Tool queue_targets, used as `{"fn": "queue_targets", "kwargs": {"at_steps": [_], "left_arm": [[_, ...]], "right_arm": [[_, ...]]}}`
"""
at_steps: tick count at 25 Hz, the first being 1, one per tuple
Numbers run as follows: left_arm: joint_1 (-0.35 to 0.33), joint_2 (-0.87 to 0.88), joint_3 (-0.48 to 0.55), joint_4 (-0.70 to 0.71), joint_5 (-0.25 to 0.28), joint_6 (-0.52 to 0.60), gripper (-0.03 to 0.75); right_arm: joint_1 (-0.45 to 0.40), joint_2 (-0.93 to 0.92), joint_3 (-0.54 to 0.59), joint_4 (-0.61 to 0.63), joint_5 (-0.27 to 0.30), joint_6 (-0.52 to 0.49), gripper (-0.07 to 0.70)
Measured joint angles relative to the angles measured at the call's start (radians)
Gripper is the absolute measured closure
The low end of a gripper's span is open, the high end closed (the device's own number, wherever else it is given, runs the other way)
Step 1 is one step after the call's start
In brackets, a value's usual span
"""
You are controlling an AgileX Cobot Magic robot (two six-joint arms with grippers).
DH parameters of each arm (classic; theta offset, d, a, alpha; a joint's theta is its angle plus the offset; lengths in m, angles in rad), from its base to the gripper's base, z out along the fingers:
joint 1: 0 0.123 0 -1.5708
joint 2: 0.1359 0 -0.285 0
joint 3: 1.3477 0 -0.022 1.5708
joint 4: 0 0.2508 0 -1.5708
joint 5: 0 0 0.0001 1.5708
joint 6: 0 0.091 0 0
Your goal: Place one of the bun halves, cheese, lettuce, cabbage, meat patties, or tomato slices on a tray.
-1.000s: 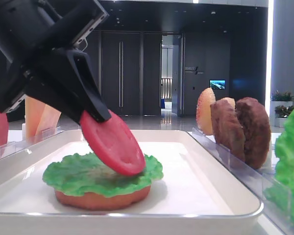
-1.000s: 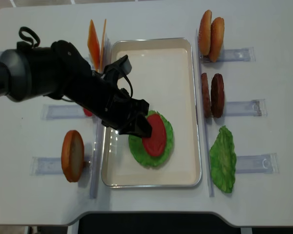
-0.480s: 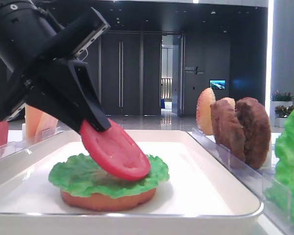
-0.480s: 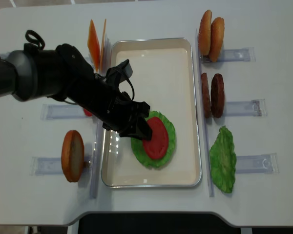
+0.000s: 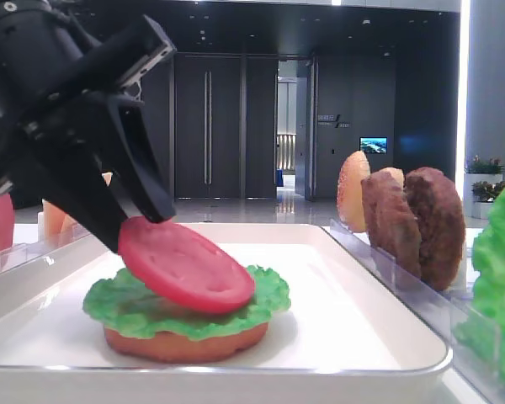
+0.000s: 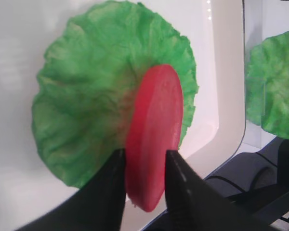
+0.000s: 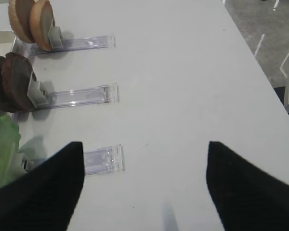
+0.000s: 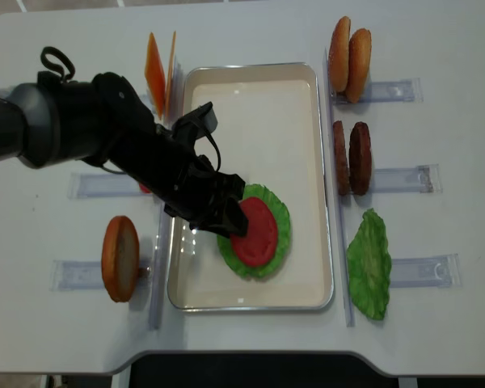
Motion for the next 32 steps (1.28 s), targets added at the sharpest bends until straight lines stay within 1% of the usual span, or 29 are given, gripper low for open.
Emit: {"fn": "queue_targets", "kwargs": {"at_steps": [6, 9, 11, 15, 17, 20, 23, 27, 29, 32], "left_arm": [[0.036, -0.077, 0.000, 0.108, -0.001, -0.107, 0.363], [0.047, -0.109, 0.000, 0.146, -0.001, -0.133, 0.273], [0.048, -0.123, -0.001, 0.159, 0.000, -0.139, 0.229], [0.049, -0.139, -0.037, 0.196, 0.018, -0.146, 0.201], [0.049, -0.148, -0.078, 0.232, 0.026, -0.151, 0.197], [0.055, -0.162, -0.156, 0.321, 0.053, -0.172, 0.197], [0.081, -0.165, -0.243, 0.424, 0.112, -0.214, 0.197], [0.137, -0.165, -0.340, 0.602, 0.227, -0.318, 0.197], [0.167, -0.165, -0.370, 0.687, 0.289, -0.365, 0.197], [0.213, -0.166, -0.387, 0.804, 0.361, -0.416, 0.197]], "right_arm": [[0.000, 0.000, 0.000, 0.000, 0.000, 0.000, 0.128], [0.000, 0.000, 0.000, 0.000, 0.000, 0.000, 0.128], [0.000, 0.000, 0.000, 0.000, 0.000, 0.000, 0.128], [0.000, 0.000, 0.000, 0.000, 0.000, 0.000, 0.128], [0.000, 0.000, 0.000, 0.000, 0.000, 0.000, 0.128], [0.000, 0.000, 0.000, 0.000, 0.000, 0.000, 0.128], [0.000, 0.000, 0.000, 0.000, 0.000, 0.000, 0.128], [0.000, 0.000, 0.000, 0.000, 0.000, 0.000, 0.128], [0.000, 0.000, 0.000, 0.000, 0.000, 0.000, 0.128], [0.000, 0.000, 0.000, 0.000, 0.000, 0.000, 0.128]]}}
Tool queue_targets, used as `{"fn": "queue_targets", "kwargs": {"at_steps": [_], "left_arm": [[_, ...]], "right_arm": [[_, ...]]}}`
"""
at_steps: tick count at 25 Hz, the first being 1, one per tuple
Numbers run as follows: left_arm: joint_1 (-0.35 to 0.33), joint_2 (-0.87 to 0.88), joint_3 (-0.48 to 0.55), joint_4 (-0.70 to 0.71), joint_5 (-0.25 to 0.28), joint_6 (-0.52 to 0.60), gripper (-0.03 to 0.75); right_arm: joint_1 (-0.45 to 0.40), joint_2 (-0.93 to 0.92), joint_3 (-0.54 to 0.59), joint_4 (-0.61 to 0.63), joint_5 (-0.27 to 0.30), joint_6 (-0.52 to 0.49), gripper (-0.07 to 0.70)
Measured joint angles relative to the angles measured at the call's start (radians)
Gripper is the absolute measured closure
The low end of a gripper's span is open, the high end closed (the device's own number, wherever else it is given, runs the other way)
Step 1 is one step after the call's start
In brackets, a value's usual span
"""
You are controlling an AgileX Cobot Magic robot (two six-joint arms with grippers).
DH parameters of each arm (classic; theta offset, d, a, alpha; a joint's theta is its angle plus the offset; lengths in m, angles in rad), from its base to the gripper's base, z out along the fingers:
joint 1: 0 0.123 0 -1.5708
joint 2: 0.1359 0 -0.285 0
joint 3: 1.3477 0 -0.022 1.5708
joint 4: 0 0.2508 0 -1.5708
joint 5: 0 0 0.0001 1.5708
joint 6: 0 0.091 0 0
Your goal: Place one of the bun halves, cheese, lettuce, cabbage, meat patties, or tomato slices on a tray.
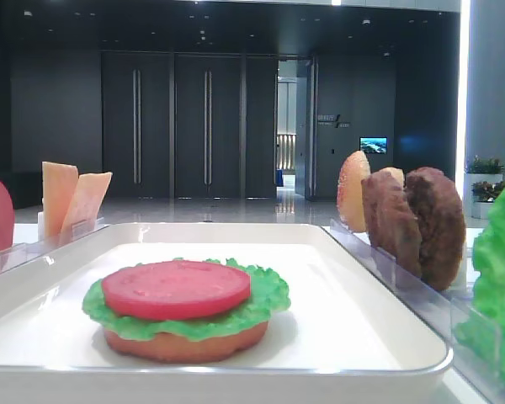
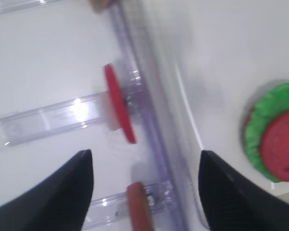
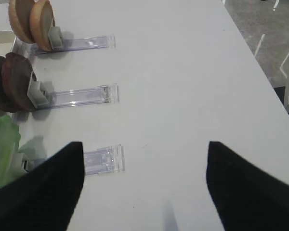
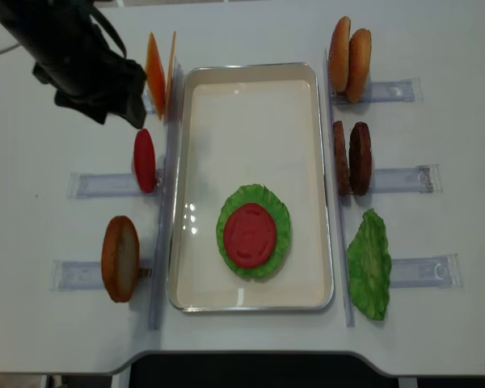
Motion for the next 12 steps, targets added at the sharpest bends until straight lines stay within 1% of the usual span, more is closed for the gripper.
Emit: {"fn": "queue_targets", "kwargs": {"at_steps": [4, 9, 12], "left_arm": [[0.071, -0.011, -0.001, 0.130, 0.060, -0.039, 0.197], [0.165, -0.021, -0.001, 0.214, 0.099, -0.043, 0.197], [0.203, -0.021, -0.001, 0.242, 0.102, -0.044, 0.197]], "right_arm": [[0.000, 0.000, 0.000, 0.000, 0.000, 0.000, 0.128], [0.000, 0.000, 0.000, 0.000, 0.000, 0.000, 0.128], [0.000, 0.000, 0.000, 0.000, 0.000, 0.000, 0.128]]}}
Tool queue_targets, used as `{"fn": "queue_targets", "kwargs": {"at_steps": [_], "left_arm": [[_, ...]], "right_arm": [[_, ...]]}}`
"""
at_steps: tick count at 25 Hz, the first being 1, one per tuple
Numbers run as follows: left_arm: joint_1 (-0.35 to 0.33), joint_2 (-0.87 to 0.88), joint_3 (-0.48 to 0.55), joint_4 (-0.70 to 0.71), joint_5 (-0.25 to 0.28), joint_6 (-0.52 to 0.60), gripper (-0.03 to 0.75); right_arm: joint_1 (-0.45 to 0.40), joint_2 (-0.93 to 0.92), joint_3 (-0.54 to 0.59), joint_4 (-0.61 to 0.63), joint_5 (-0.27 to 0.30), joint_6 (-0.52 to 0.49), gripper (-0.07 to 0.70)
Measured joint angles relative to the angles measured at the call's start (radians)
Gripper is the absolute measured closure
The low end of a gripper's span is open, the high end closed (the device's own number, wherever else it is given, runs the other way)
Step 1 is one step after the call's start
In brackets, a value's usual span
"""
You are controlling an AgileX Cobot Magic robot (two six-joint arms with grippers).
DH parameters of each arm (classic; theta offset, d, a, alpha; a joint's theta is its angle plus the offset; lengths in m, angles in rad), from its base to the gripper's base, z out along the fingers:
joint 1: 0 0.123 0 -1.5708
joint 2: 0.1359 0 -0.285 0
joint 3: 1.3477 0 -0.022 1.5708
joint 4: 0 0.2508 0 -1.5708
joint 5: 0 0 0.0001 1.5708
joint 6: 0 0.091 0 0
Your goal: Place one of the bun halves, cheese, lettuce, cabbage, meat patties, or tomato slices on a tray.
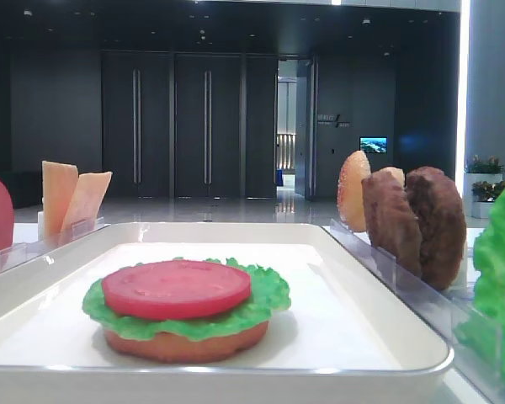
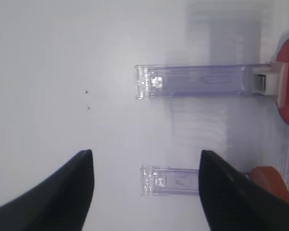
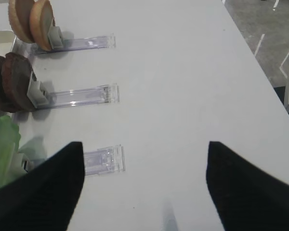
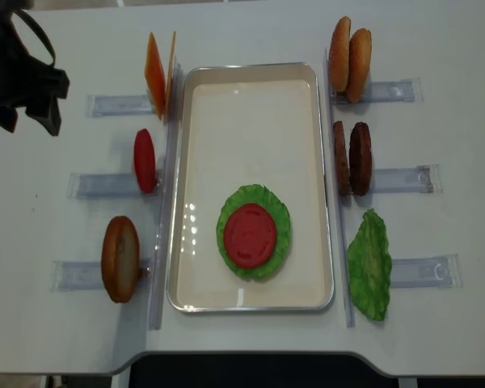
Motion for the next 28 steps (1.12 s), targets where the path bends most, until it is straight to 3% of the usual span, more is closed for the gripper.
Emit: {"fn": "queue_targets", "kwargs": {"at_steps": [10, 18, 28], "left_arm": [[0.025, -0.068, 0.050, -0.014, 0.001, -0.002, 0.197], [0.025, -0.352, 0.299, -0.079, -0.009, -0.018, 0.197], [0.025, -0.869, 0.660, -0.097, -0.054, -0.024, 0.197]], "right_arm": [[0.000, 0.000, 0.000, 0.000, 0.000, 0.000, 0.128], [0.000, 0.000, 0.000, 0.000, 0.000, 0.000, 0.128], [0.000, 0.000, 0.000, 0.000, 0.000, 0.000, 0.128]]}}
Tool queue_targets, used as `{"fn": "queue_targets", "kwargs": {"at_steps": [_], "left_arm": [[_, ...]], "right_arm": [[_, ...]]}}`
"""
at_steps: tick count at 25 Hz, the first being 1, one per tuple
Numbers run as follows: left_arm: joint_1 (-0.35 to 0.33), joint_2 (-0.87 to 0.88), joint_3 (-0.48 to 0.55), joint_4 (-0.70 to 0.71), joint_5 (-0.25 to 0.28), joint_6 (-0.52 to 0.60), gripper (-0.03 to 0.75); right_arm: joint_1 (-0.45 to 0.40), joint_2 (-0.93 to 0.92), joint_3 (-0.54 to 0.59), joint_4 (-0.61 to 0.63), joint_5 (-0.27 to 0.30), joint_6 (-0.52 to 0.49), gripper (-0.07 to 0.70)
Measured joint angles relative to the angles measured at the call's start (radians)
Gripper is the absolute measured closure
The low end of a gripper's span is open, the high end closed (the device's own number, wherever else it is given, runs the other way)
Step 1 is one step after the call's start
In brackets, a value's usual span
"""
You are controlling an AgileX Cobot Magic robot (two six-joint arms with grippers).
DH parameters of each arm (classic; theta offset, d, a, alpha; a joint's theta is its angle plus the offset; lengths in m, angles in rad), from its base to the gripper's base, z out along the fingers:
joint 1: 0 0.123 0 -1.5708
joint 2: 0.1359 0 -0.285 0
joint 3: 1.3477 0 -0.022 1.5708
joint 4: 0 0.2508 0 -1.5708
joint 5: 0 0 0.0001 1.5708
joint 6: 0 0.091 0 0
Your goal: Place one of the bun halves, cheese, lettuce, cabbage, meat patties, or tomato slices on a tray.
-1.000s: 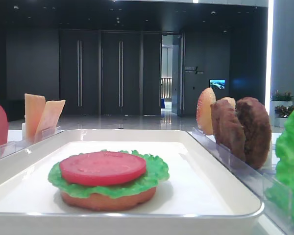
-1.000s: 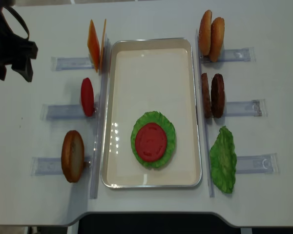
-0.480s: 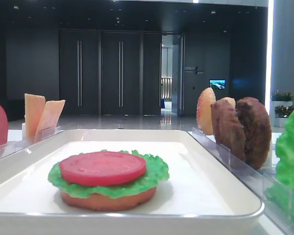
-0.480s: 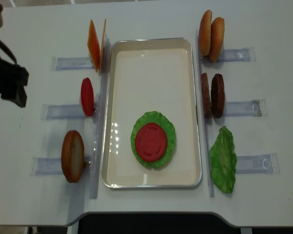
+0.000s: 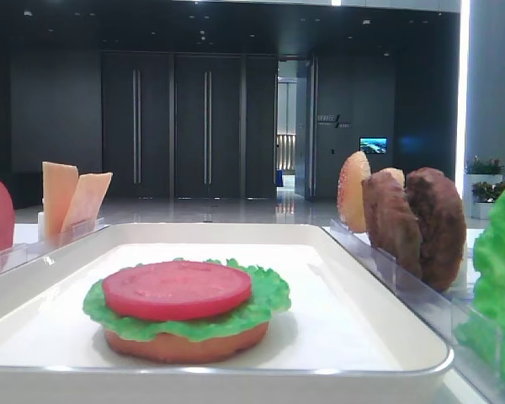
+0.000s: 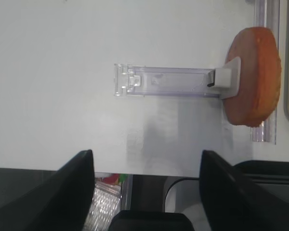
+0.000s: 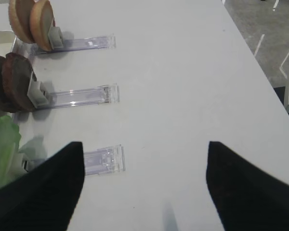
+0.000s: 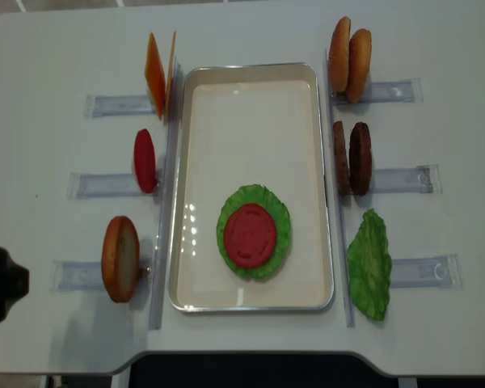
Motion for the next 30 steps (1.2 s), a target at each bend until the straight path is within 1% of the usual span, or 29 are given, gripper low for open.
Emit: {"fn": "queue_targets", "kwargs": {"at_steps": [4, 8, 14, 20, 25, 30], "left_arm": [[0.000, -0.176, 0.115, 0.000, -0.009, 0.000, 0.197], [0.000, -0.329, 0.154, 0.000, -0.056, 0.000, 0.197], [0.000, -0.493, 0.162, 0.000, -0.058, 0.000, 0.197], [0.000, -0.610, 0.162, 0.000, -0.056, 0.000, 0.197], [0.000, -0.688, 0.162, 0.000, -0.054, 0.000, 0.197], [0.000, -0.703, 0.162, 0.001, -0.052, 0.000, 0.197]], "right_arm": [[0.000, 0.000, 0.000, 0.000, 0.000, 0.000, 0.128], [0.000, 0.000, 0.000, 0.000, 0.000, 0.000, 0.128], [0.000, 0.000, 0.000, 0.000, 0.000, 0.000, 0.128], [0.000, 0.000, 0.000, 0.000, 0.000, 0.000, 0.128], [0.000, 0.000, 0.000, 0.000, 0.000, 0.000, 0.128], [0.000, 0.000, 0.000, 0.000, 0.000, 0.000, 0.128]]}}
